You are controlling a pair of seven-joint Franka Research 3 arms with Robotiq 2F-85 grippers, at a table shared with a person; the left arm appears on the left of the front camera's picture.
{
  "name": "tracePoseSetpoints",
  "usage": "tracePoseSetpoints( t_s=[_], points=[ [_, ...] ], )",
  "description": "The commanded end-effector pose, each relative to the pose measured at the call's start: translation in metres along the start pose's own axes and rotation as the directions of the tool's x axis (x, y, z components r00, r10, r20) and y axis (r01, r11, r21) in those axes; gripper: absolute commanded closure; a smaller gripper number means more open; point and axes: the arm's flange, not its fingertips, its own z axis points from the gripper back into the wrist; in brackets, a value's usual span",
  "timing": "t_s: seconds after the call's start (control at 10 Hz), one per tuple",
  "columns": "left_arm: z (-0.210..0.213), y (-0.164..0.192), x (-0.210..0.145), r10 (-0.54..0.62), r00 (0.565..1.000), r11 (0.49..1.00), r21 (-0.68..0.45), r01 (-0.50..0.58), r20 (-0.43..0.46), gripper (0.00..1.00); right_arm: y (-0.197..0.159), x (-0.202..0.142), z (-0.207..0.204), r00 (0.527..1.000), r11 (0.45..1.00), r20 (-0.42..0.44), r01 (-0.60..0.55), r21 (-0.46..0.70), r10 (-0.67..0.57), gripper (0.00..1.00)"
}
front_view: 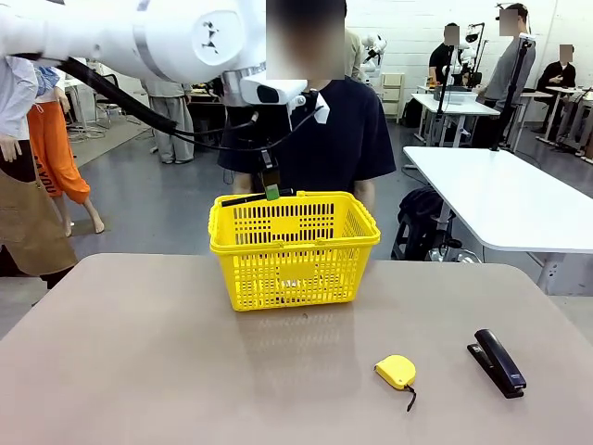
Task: Place the items the person wants into the basket.
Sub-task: Pick up the item the person points to and place it in the Market Basket.
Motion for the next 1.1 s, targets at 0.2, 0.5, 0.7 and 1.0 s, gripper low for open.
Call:
tracePoseSetpoints(
  t_s=[0.2,0.5,0.7,1.0],
  points=[
    [-0.013,0.011,0.004,0.009,1.0,1.0,-0.008,-0.009,-0.013,0.89,0.0,0.0,-0.001,1.0,1.0,0.003,-0.005,0.009,0.005,0.0],
    [-0.013,0.011,0.004,0.009,1.0,1.0,-0.008,-0.009,-0.013,0.89,0.0,0.0,-0.001,1.0,1.0,0.003,-0.005,0.009,0.005,0.0],
    [-0.013,0.011,0.004,0.009,1.0,1.0,-0.008,-0.009,-0.013,0.89,0.0,0.0,-0.001,1.0,1.0,0.003,-0.005,0.009,0.005,0.0],
    [-0.028,0.055,0.036,-0.002,0.997,0.995,-0.104,-0.006,-0.077,0.89,0.0,0.0,-0.001,1.0,1.0,0.003,-0.005,0.009,0.005,0.0]
  ],
)
